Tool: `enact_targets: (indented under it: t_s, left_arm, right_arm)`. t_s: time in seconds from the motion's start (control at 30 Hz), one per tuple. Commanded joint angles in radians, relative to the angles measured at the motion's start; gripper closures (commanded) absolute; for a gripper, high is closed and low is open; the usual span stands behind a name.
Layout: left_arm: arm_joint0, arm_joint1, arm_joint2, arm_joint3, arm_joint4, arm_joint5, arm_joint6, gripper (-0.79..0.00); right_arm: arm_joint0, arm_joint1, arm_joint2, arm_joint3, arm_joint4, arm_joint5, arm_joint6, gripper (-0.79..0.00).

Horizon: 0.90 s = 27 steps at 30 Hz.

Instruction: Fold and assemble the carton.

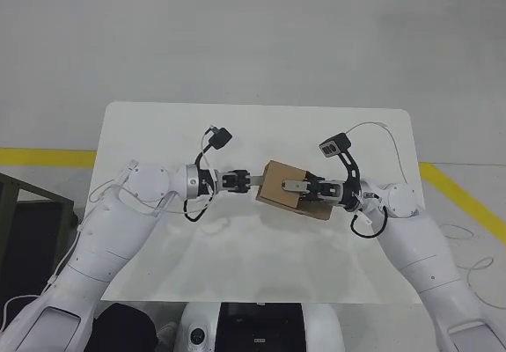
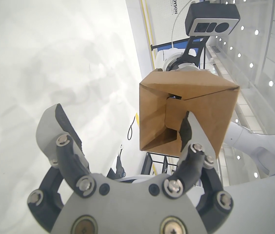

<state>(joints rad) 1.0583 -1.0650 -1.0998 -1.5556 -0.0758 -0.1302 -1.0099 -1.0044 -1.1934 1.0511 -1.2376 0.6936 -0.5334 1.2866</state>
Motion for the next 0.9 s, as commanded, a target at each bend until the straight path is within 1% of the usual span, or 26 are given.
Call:
enact_targets:
  t_s: [0.0, 0.87]
  left_arm:
    - [0.001, 0.000, 0.000, -0.001, -0.001, -0.001, 0.000, -0.785]
    - [0.002, 0.001, 0.016, -0.009, -0.012, -0.022, 0.001, -0.785]
  right_arm:
    - [0.000, 0.000, 0.001, 0.000, -0.002, 0.000, 0.000, 0.000]
    - [-0.001, -0.003, 0.005, -0.002, -0.010, 0.005, 0.005, 0.000]
